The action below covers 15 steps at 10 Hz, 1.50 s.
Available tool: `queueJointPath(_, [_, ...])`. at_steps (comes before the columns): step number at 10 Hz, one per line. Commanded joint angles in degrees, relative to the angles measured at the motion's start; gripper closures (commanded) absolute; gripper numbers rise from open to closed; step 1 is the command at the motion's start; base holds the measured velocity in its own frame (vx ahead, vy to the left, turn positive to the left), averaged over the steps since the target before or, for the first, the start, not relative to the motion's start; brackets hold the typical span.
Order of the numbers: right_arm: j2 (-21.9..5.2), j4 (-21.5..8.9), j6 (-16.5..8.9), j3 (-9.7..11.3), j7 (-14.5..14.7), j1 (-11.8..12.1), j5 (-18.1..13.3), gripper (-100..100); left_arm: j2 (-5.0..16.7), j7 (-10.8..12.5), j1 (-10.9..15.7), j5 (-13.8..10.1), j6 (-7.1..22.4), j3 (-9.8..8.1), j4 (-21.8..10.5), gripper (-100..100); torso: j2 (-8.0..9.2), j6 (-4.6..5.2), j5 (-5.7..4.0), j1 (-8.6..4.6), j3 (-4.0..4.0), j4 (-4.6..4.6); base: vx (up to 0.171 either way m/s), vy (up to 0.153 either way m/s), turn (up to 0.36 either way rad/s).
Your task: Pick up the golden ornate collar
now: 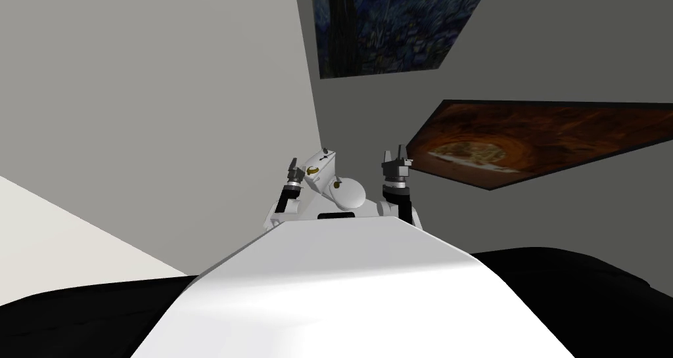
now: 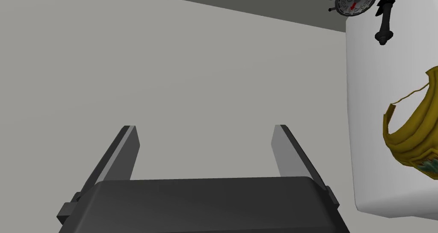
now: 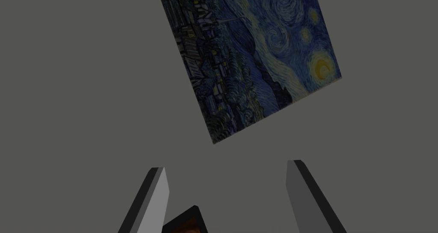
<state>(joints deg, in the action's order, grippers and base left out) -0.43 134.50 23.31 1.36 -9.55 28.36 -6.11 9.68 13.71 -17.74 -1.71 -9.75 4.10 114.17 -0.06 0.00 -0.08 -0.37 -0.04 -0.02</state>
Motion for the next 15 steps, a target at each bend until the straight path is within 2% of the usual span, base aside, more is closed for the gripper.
queueJointPath(1, [0.00, 0.00, 0.00, 0.00, 0.00, 0.00, 0.00, 0, 0.92, 1.94, 2.86, 0.18, 2.86, -0.07, -2.86, -100, 0.00, 0.00, 0.00, 0.00, 0.00, 0.00, 0.013, -0.110, 0.064])
queueJointPath(2, [0.00, 0.00, 0.00, 0.00, 0.00, 0.00, 0.00, 0, 0.92, 1.94, 3.24, 0.18, 3.22, -0.07, -3.25, -100, -0.03, 0.00, -0.01, -0.03, -0.02, 0.00, 0.007, -0.073, 0.017])
queueJointPath(5, [0.00, 0.00, 0.00, 0.00, 0.00, 0.00, 0.00, 0, 1.93, 5.30, 8.46, 0.77, 8.14, 0.21, -8.73, -100, 0.01, 0.00, 0.01, 0.06, 0.01, 0.01, -0.003, -0.090, 0.053])
queueJointPath(6, [0.00, 0.00, 0.00, 0.00, 0.00, 0.00, 0.00, 0, 1.93, 5.30, 8.92, 0.77, 8.62, 0.21, -9.46, -100, 0.04, 0.01, -0.02, -0.07, 0.02, 0.01, 0.007, -0.084, 0.026])
queueJointPath(7, [0.00, 0.00, 0.00, 0.00, 0.00, 0.00, 0.00, 0, 2.22, 6.48, 10.90, 0.98, 10.52, 0.31, -11.69, -100, 0.01, 0.00, -0.01, 0.04, 0.01, 0.01, 0.011, -0.055, 0.039])
queueJointPath(8, [0.00, 0.00, 0.00, 0.00, 0.00, 0.00, 0.00, 0, 2.22, 6.48, 10.90, 0.98, 10.52, 0.31, -11.69, -100, -0.01, 0.00, 0.02, 0.13, 0.00, 0.00, 0.002, -0.041, 0.027])
queueJointPath(10, [0.00, 0.00, 0.00, 0.00, 0.00, 0.00, 0.00, 0, 2.77, 8.88, 14.99, 1.41, 14.00, 0.50, -16.13, -100, 0.01, 0.00, 0.03, 0.16, 0.00, 0.00, -0.004, -0.075, 0.064])
queueJointPath(11, [0.00, 0.00, 0.00, 0.00, 0.00, 0.00, 0.00, 0, 2.77, 8.88, 14.99, 1.41, 14.43, 0.50, -16.37, -100, 0.03, -0.01, 0.01, 0.06, 0.02, 0.01, 0.002, -0.079, 0.025])
queueJointPath(14, [0.00, 0.00, 0.00, 0.00, 0.00, 0.00, 0.00, 0, 3.64, 12.54, 21.32, 2.07, 19.82, 0.78, -22.60, -100, -0.01, 0.00, 0.00, 0.02, -0.01, 0.00, 0.000, -0.094, 0.059])
queueJointPath(15, [0.00, 0.00, 0.00, 0.00, 0.00, 0.00, 0.00, 0, 3.64, 12.54, 21.32, 2.07, 20.48, 0.78, -23.87, -100, 0.01, 0.00, -0.01, -0.03, 0.01, 0.00, -0.009, -0.089, 0.031])
